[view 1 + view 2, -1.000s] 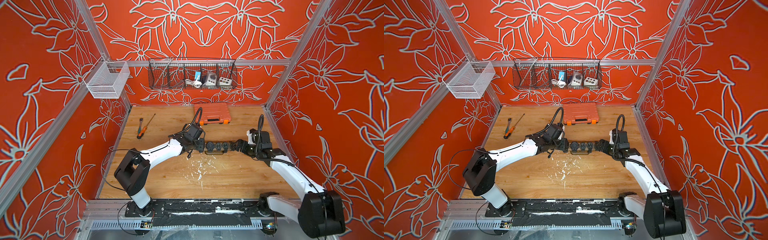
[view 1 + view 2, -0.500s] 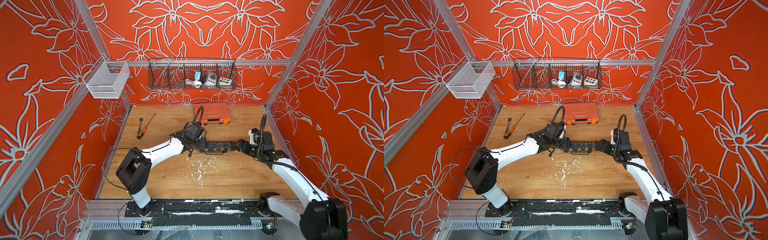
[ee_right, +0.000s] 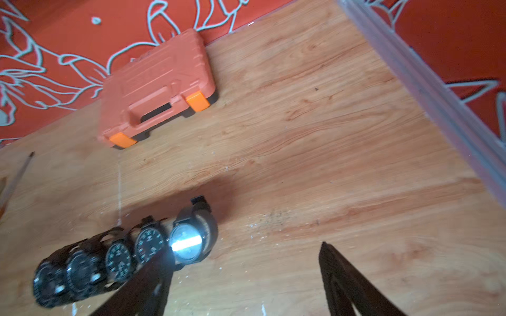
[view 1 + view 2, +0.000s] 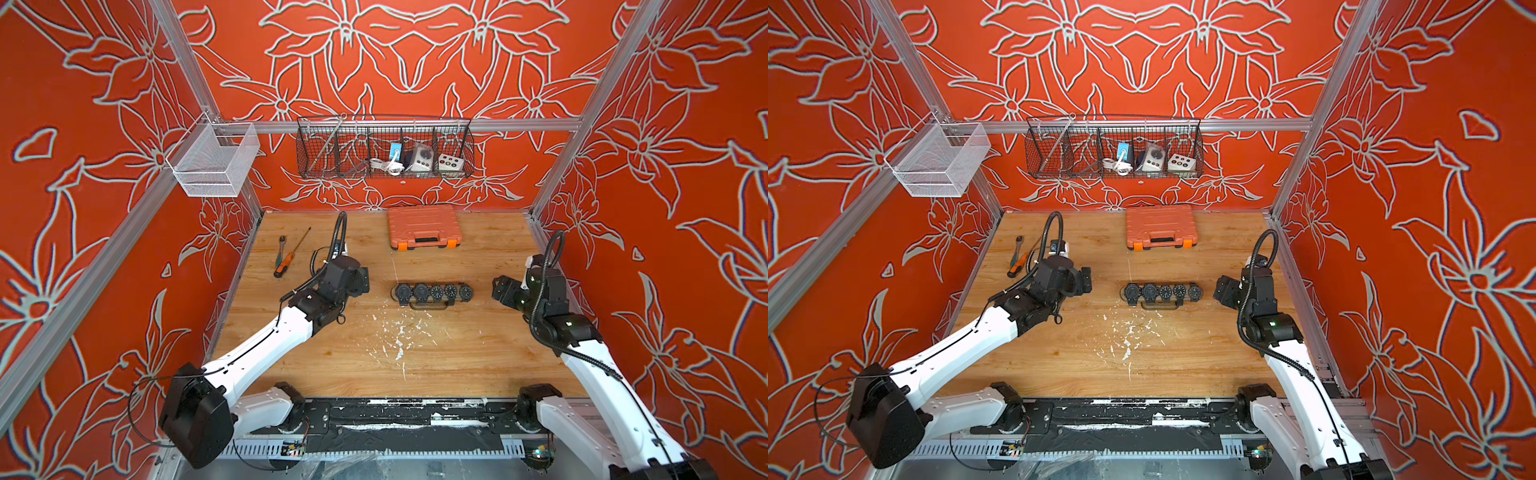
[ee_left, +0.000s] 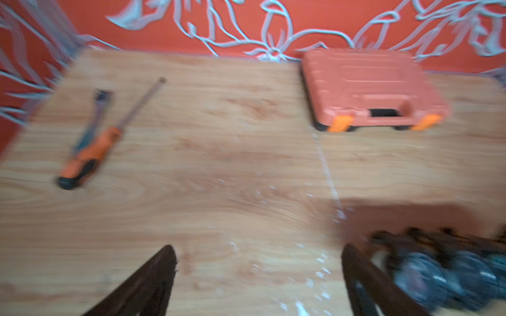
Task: Place watch on stand
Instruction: Reset both arms
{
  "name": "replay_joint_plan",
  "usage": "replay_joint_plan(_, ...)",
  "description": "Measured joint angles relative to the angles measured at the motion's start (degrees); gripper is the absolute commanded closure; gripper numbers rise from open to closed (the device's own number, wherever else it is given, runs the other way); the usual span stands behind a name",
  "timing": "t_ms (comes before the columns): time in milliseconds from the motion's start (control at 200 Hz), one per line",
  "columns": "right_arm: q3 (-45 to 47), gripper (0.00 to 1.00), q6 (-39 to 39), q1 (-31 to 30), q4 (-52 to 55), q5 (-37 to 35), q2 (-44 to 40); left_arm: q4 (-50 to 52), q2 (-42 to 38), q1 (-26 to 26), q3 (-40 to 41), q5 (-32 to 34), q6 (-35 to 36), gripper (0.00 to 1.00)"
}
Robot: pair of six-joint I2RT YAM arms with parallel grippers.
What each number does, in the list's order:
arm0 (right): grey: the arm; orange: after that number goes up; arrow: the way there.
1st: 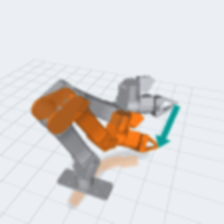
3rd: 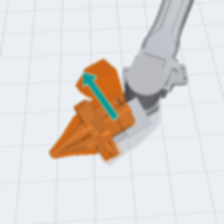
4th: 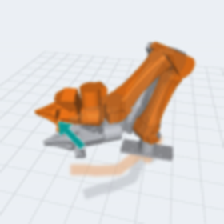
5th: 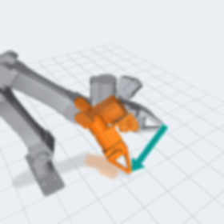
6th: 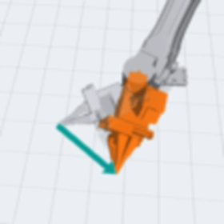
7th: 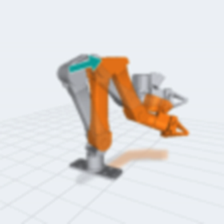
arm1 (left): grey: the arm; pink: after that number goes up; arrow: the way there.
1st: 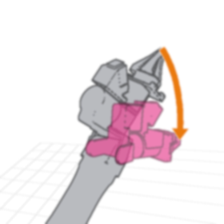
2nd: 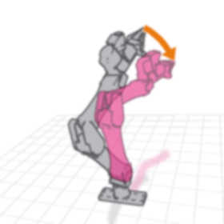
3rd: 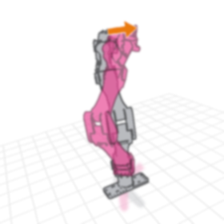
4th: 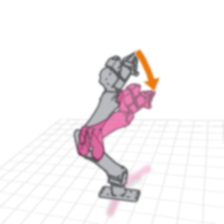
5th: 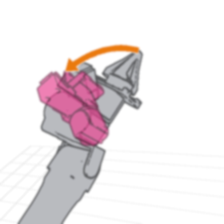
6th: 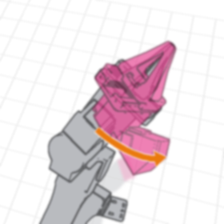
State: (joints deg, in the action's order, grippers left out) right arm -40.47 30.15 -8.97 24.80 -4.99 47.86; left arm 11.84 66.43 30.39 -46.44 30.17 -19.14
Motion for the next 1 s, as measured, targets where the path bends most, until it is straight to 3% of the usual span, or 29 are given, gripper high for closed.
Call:
replay_joint_plan(195, 0.2, 0.08, -3.4, 0.0, -3.9, -13.1, 2.0, -11.9, -5.0, -2.5, 14.8, 12.2, 8.7, 0.01)
replay_joint_plan(365, 6.0, 0.05, -8.3, 0.1, -14.9, -23.6, 4.0, -20.9, -6.4, -10.3, 19.3, 16.6, 13.4, 0.01)
replay_joint_plan(605, 11.4, 0.02, -14.1, 1.5, -28.0, -30.5, 16.7, -27.5, 1.3, -19.7, 18.9, 8.9, 14.6, 0.01)
replay_joint_plan(1001, 14.1, 0.02, -18.7, 5.0, -48.0, -27.1, 29.7, -42.7, 11.8, -27.5, 24.0, -5.1, 15.4, 0.01)
